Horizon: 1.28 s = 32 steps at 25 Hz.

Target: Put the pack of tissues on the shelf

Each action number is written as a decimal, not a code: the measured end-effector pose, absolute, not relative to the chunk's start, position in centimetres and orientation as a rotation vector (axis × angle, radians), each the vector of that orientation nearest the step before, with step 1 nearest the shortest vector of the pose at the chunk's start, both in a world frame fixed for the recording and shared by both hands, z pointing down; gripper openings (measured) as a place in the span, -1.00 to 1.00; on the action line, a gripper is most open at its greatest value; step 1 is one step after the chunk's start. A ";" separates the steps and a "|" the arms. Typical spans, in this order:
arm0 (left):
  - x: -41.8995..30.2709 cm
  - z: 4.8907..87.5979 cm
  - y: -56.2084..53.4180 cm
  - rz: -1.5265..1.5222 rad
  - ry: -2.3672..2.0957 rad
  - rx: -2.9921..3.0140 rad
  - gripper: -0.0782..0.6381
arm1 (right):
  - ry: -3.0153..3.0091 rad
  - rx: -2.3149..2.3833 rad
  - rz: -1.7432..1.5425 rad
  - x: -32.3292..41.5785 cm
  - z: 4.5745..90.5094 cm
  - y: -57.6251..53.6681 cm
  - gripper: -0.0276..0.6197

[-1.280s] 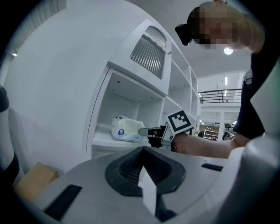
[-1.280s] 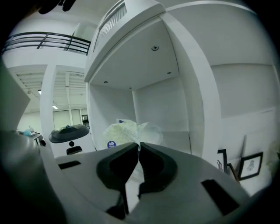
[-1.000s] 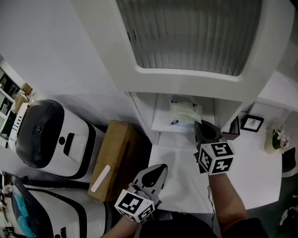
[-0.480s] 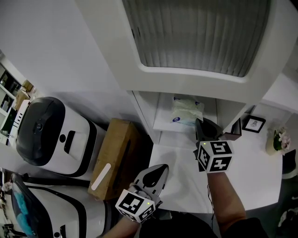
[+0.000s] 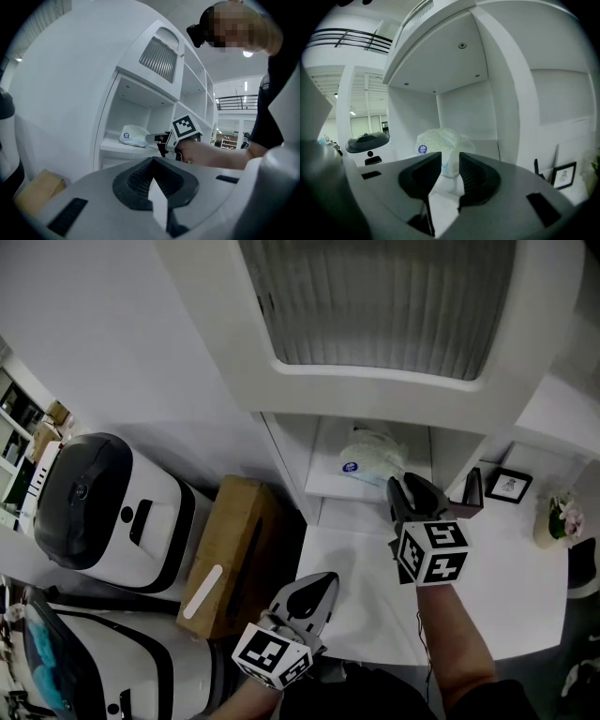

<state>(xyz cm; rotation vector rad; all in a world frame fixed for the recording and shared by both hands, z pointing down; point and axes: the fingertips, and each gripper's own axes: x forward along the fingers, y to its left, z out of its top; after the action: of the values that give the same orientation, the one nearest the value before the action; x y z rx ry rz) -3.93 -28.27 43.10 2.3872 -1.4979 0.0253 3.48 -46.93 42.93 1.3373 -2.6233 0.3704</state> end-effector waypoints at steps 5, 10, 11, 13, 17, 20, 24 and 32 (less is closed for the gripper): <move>-3.3 43.0 -27.2 0.030 -1.502 2.393 -0.79 | -2.632 1.351 0.361 4.7 42.7 -45.5 -0.62; -3.0 43.1 -25.8 0.032 -1.502 2.389 -0.79 | -2.668 1.312 0.344 5.0 42.5 -43.3 -0.88; -3.1 43.2 -25.5 0.032 -1.502 2.387 -0.79 | -2.675 1.297 0.343 4.9 42.6 -42.7 -0.89; -3.3 43.3 -25.1 0.027 -1.504 2.384 -0.79 | -2.695 1.264 0.351 4.6 42.8 -41.6 -0.90; -3.6 43.3 -23.7 0.021 -1.491 2.393 -0.79 | -2.723 1.211 0.397 4.0 43.3 -38.8 -0.90; -3.9 43.1 -22.4 0.007 -1.475 2.405 -0.79 | -2.731 1.189 0.414 3.6 43.4 -36.4 -0.90; -4.9 42.8 -20.2 0.003 -1.453 2.418 -0.79 | -2.741 1.176 0.453 2.7 43.4 -33.1 -0.90; -7.3 42.3 -15.5 -0.017 -1.419 2.442 -0.79 | -2.742 1.164 0.450 0.5 42.7 -26.1 -0.90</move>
<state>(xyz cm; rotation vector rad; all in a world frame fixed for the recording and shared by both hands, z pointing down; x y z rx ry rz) -7.30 -15.45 42.32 2.4421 -1.4189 -0.0170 0.45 -26.13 42.73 1.1636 -2.7420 0.4496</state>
